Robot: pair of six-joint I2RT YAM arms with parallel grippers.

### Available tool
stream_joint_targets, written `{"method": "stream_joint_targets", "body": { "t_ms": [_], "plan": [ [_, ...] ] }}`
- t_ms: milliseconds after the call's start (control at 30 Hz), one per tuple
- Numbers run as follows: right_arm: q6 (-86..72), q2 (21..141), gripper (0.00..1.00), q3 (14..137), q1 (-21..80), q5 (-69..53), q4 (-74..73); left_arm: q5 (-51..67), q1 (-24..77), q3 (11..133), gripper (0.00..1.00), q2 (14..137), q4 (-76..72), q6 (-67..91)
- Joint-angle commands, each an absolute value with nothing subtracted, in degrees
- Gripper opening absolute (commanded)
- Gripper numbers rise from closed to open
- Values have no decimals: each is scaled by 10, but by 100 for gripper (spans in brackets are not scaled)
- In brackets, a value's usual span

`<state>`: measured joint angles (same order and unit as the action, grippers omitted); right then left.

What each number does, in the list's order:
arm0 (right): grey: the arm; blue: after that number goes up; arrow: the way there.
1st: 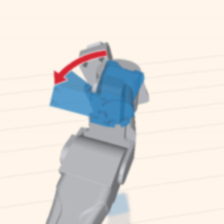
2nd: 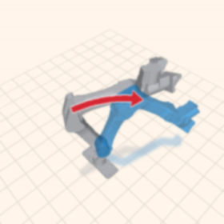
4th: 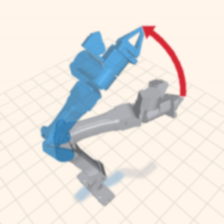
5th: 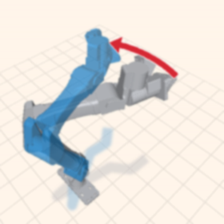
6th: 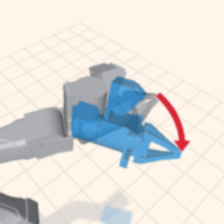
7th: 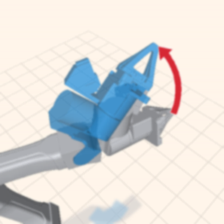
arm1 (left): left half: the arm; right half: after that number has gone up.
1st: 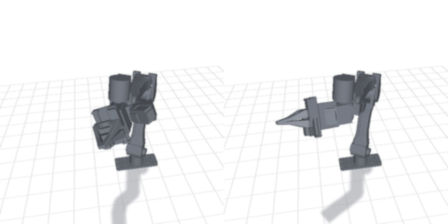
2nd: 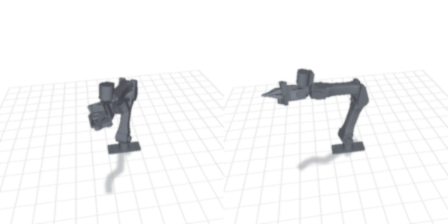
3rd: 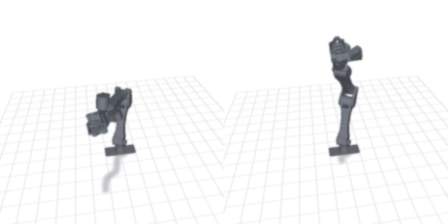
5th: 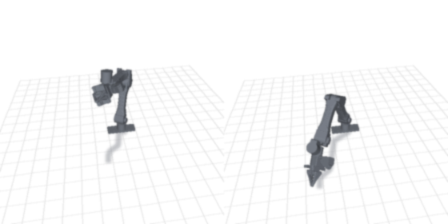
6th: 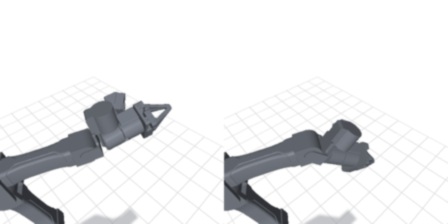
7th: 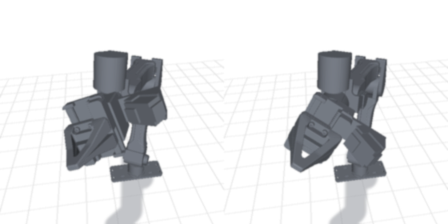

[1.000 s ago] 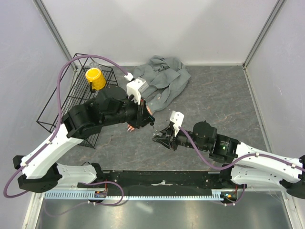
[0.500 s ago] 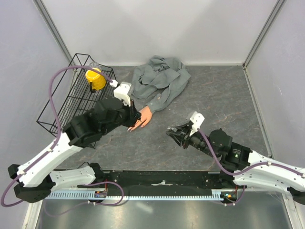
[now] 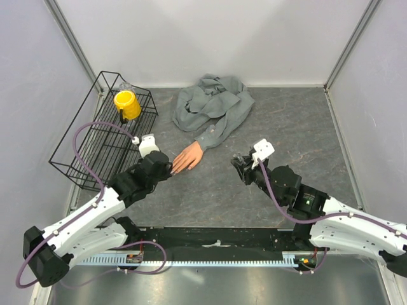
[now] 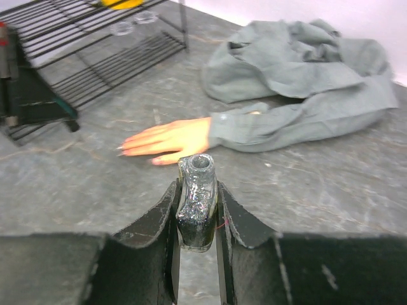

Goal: Paint the nails

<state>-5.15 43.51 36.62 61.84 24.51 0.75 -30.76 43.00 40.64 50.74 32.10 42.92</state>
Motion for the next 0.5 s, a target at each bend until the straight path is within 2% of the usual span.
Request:
{"method": "stream_joint_targets", "body": {
  "t_ms": [0,167,467],
  "plan": [
    [-30,437,0,409,572,214,26,-374,424,393,2,516,248,508],
    [-39,457,0,418,517,139,35,-373,423,374,2,548,207,517],
    [-51,453,0,404,469,100,51,-372,423,367,2,605,161,508]
  ]
}}
